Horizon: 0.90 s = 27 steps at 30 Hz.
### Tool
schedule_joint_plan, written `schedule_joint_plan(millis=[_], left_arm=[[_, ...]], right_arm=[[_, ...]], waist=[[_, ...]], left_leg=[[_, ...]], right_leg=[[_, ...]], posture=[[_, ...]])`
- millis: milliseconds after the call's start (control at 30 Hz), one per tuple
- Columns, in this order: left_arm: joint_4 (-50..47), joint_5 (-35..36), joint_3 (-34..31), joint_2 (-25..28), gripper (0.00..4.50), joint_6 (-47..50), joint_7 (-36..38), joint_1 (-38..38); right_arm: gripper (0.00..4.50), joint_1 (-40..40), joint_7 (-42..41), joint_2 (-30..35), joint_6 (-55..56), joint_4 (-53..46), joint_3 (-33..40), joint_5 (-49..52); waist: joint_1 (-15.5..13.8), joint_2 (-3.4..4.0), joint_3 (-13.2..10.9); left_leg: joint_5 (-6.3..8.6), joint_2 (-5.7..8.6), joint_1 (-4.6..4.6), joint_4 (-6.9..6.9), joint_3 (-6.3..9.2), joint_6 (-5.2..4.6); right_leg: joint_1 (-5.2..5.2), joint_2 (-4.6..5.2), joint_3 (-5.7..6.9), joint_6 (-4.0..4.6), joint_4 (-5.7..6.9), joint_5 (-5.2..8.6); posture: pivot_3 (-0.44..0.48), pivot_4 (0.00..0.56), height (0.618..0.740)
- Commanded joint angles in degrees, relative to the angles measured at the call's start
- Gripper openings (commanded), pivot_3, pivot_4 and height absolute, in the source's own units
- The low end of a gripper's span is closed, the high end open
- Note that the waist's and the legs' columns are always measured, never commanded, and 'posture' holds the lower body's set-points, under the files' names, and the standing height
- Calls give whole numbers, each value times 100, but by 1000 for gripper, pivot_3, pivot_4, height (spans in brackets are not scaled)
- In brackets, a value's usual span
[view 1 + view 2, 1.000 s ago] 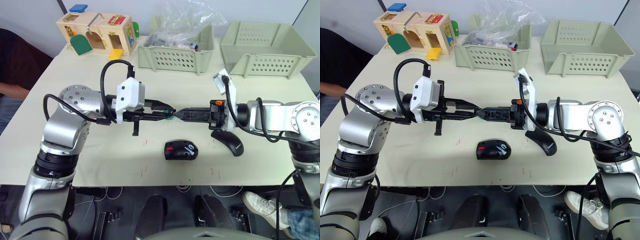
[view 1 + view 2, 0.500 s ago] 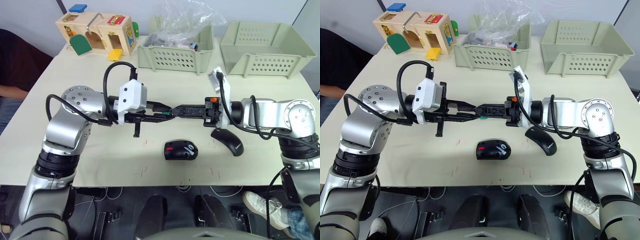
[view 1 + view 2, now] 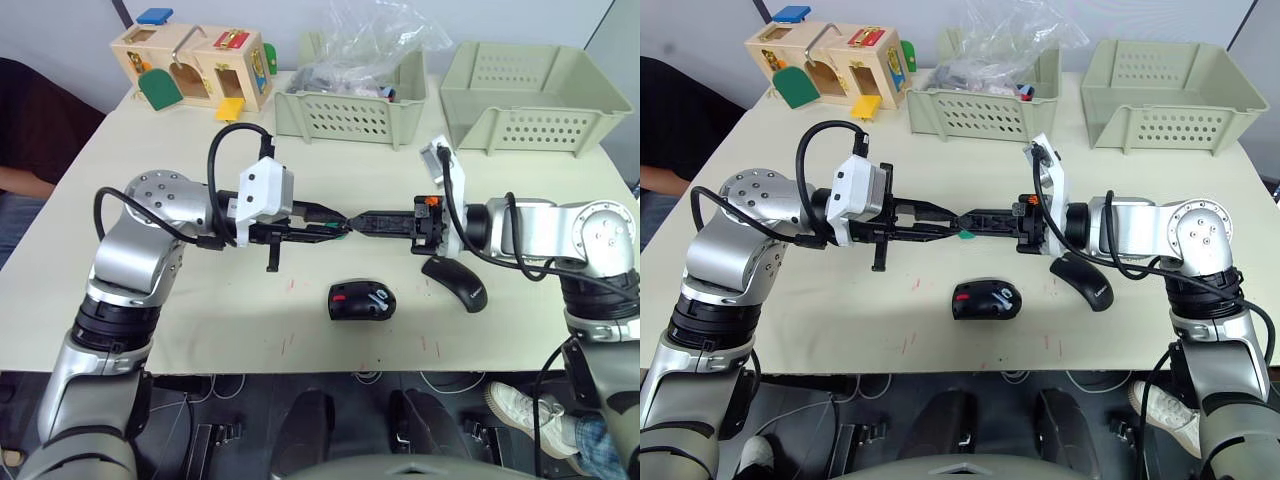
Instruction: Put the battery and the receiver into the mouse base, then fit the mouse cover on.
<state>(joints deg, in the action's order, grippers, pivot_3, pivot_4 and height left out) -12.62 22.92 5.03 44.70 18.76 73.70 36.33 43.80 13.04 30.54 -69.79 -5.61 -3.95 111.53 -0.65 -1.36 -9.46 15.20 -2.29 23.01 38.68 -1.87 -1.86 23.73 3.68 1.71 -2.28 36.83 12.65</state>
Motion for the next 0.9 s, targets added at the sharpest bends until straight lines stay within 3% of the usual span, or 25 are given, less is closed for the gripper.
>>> schedule_joint_plan(millis=[33,900], left_arm=[[-36,11,-78,42,592,-121,25,104],[-8,16,-56,-5,592,-172,63,140]], right_arm=[[1578,-5,2,45,17,-158,149,147],[1578,35,249,-190,48,-144,110,147]], waist=[[-1,0,0],[1,1,-1]], left_leg=[[0,0,0,-1,0,0],[0,0,1,-8,1,0]], right_leg=[[0,0,1,0,0,0],[5,0,-2,0,-3,1]], posture=[[0,150,740],[0,150,740]])
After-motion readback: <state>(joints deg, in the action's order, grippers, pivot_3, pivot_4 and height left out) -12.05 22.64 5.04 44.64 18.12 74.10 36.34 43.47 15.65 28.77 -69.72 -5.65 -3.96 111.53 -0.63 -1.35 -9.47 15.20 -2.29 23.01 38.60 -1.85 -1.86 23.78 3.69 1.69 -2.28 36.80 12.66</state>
